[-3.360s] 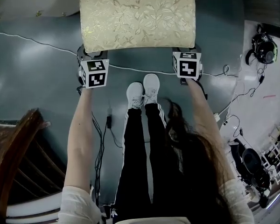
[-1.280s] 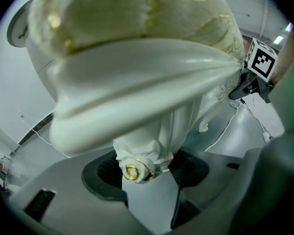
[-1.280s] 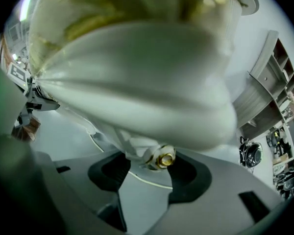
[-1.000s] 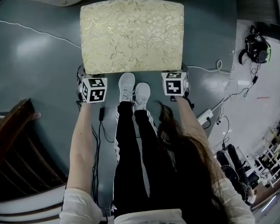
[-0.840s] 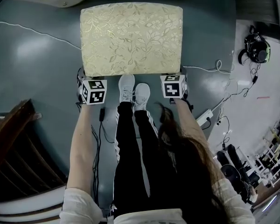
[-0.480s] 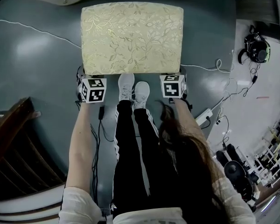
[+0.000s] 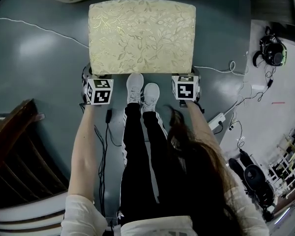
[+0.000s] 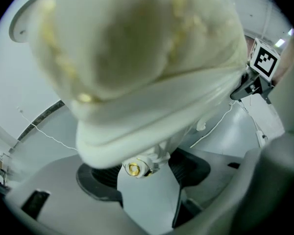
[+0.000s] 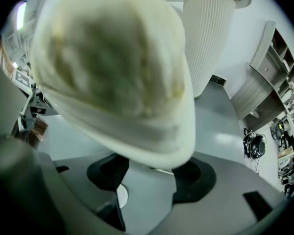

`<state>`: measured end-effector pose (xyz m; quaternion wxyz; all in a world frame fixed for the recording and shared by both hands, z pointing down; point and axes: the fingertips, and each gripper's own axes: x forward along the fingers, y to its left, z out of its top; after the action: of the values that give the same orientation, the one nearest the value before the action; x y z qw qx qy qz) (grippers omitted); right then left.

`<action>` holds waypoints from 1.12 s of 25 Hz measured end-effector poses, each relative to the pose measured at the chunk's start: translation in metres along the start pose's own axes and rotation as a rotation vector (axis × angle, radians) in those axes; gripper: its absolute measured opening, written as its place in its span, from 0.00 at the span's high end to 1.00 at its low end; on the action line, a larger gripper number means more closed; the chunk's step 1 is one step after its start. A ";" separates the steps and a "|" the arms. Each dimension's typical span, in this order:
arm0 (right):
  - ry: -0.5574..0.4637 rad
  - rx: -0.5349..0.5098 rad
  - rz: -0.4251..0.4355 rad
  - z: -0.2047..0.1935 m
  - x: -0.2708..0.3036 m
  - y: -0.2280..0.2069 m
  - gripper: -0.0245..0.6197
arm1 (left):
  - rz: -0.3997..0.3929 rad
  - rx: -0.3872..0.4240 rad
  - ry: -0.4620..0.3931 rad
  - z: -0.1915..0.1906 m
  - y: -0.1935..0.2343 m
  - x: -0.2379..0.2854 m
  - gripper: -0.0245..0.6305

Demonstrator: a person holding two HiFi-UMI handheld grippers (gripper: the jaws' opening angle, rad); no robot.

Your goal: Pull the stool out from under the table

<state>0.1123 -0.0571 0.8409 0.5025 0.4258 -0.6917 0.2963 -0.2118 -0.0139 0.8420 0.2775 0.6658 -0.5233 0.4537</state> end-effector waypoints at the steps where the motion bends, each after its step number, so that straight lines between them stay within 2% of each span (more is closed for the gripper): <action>1: 0.002 -0.002 0.006 0.001 -0.003 0.001 0.54 | -0.002 -0.016 0.004 0.000 0.000 -0.003 0.54; 8: 0.030 0.012 0.008 0.008 -0.036 0.004 0.54 | 0.000 -0.090 0.025 0.013 -0.002 -0.037 0.53; 11: 0.040 0.031 0.015 0.008 -0.066 0.003 0.54 | -0.007 -0.108 0.040 0.024 -0.008 -0.065 0.53; 15: 0.003 0.011 0.014 0.027 -0.116 -0.003 0.54 | -0.008 -0.137 0.126 0.027 -0.017 -0.115 0.53; 17: -0.001 0.006 0.020 0.039 -0.148 0.001 0.54 | -0.003 -0.162 0.130 0.035 -0.015 -0.148 0.53; 20: -0.033 -0.004 0.018 0.063 -0.198 0.001 0.54 | 0.020 -0.241 0.061 0.071 -0.010 -0.191 0.53; 23: -0.112 -0.012 -0.014 0.096 -0.251 -0.008 0.54 | 0.042 -0.352 -0.029 0.115 -0.009 -0.232 0.53; 26: -0.197 0.062 -0.031 0.125 -0.304 -0.010 0.54 | 0.021 -0.409 -0.154 0.167 -0.007 -0.278 0.53; 28: -0.250 0.054 -0.022 0.146 -0.340 -0.006 0.54 | 0.011 -0.433 -0.261 0.202 -0.004 -0.313 0.53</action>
<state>0.0982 -0.0834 0.4714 0.4039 0.4805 -0.7360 0.2537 -0.1573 -0.0444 0.4746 0.3413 0.6410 -0.6434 0.2424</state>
